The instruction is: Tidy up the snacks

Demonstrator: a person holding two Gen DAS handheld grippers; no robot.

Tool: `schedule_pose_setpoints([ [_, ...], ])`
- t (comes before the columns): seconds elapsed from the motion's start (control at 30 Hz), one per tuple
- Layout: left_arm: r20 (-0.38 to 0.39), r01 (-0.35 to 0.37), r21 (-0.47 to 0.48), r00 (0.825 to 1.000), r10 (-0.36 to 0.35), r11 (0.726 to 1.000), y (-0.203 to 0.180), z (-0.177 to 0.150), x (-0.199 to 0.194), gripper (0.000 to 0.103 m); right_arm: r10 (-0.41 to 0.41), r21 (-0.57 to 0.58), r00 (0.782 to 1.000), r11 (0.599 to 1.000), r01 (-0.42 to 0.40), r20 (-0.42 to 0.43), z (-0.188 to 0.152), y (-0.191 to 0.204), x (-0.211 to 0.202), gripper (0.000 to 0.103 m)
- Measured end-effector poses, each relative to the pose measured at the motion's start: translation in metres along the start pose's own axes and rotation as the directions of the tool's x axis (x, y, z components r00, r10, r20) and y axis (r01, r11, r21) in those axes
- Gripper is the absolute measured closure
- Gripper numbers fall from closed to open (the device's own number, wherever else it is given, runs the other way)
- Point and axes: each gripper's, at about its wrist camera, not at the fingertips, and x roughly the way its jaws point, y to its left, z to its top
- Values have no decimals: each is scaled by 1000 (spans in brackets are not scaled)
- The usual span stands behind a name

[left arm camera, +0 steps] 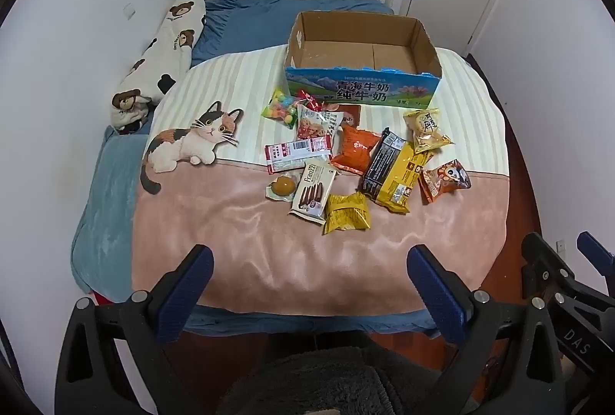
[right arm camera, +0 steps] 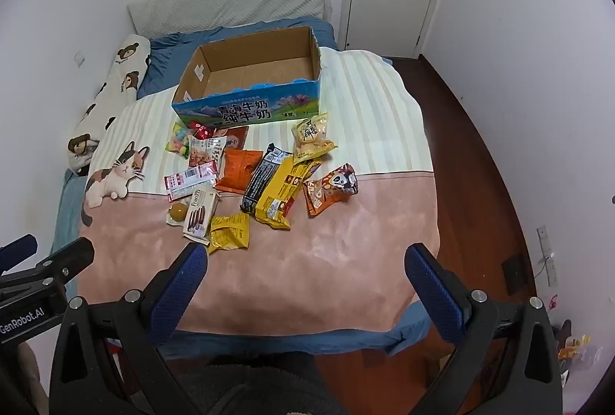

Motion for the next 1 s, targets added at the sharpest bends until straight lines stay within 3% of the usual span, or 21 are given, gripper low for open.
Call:
schedule_pose_setpoints([
  [1.0,28,-23,-2,999,23,1000,9,9,-11,0,-15,-9,998,1000,16,60,6,8,-16,0],
])
